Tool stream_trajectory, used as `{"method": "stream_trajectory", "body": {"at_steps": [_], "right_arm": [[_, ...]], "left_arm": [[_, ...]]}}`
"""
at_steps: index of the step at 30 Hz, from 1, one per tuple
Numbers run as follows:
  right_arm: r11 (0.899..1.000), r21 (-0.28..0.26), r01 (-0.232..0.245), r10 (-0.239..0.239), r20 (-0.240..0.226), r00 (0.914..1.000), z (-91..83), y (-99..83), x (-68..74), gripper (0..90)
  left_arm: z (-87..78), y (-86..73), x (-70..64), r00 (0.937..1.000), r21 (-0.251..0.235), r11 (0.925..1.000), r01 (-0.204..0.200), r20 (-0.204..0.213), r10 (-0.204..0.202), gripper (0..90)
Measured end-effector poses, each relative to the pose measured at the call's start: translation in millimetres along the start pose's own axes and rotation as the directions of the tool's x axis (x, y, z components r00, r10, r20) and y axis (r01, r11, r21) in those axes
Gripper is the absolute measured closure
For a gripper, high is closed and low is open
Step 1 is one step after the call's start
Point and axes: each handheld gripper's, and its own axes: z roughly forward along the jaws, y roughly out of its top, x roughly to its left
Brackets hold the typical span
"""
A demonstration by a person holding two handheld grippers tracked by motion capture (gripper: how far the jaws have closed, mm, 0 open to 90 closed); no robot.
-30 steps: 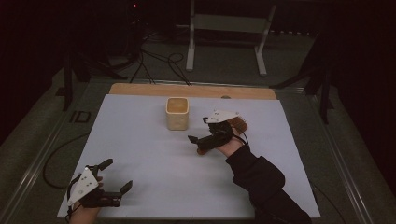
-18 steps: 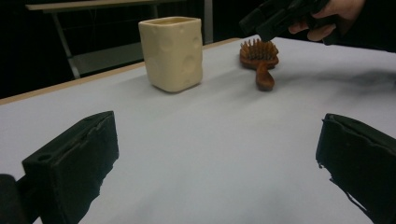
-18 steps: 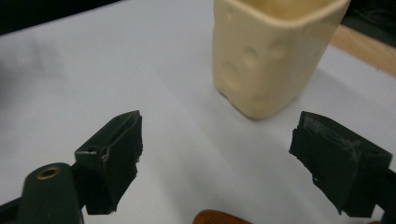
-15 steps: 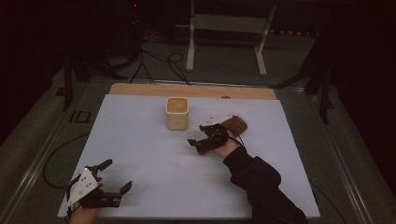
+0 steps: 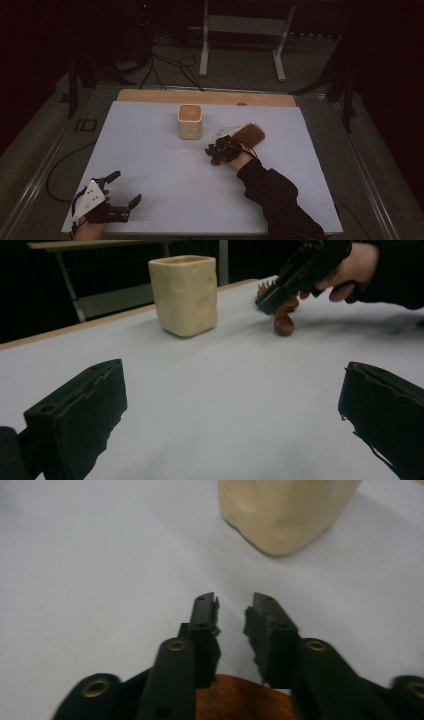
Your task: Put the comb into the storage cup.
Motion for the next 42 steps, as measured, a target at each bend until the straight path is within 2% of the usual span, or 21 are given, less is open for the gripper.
{"method": "stream_trajectory", "body": {"at_steps": [1,2,4,11,15,22,29,32,42], "right_arm": [[1.000,0.011,-0.011,0.010,0.013,0.9999,1.1,0.0,-0.7,81.4],[1.000,0.011,-0.011,0.010,0.013,0.9999,1.1,0.0,-0.7,81.4],[0.999,0.029,-0.016,0.016,0.025,0.9996,2.8,-0.5,-3.0,89.4],[0.997,0.075,0.004,-0.006,0.025,0.9997,8.1,-3.8,-3.3,90.0],[0.997,0.082,-0.006,0.004,0.022,0.9997,10.6,-5.4,-4.5,90.0],[0.994,0.112,0.004,-0.007,0.021,0.9998,10.9,-10.1,-3.3,90.0],[0.992,0.125,0.015,-0.018,0.022,0.9996,1.4,-17.8,-5.2,90.0],[0.991,0.132,0.004,-0.007,0.026,0.9996,-2.4,-22.8,-6.6,90.0],[0.989,0.150,0.011,-0.014,0.019,0.9997,-19.5,-38.2,-3.0,90.0]], "left_arm": [[-0.1,-0.4,0.2,1.0000,-0.001,1.0000,0.002,0.001,-0.002,0.0],[-0.1,-0.4,0.2,1.0000,-0.001,1.0000,0.002,0.001,-0.002,0.0],[0.1,-0.9,0.8,1.0000,0.006,1.0000,0.004,0.003,-0.004,0.0],[1.1,-0.9,-0.5,1.0000,0.009,1.0000,0.000,0.009,0.000,0.0],[0.5,-0.9,-0.6,1.0000,0.011,0.9999,-0.003,0.008,0.003,0.0],[0.7,-0.6,0.1,0.9999,0.005,1.0000,-0.002,0.010,0.002,0.0],[0.5,-0.3,-1.2,0.9999,0.005,1.0000,-0.006,0.010,0.006,0.0],[1.0,-0.5,-0.8,0.9999,0.008,1.0000,-0.005,0.011,0.005,0.0],[1.4,-1.0,-1.1,0.9999,0.016,0.9998,-0.009,0.010,0.008,0.0]]}}
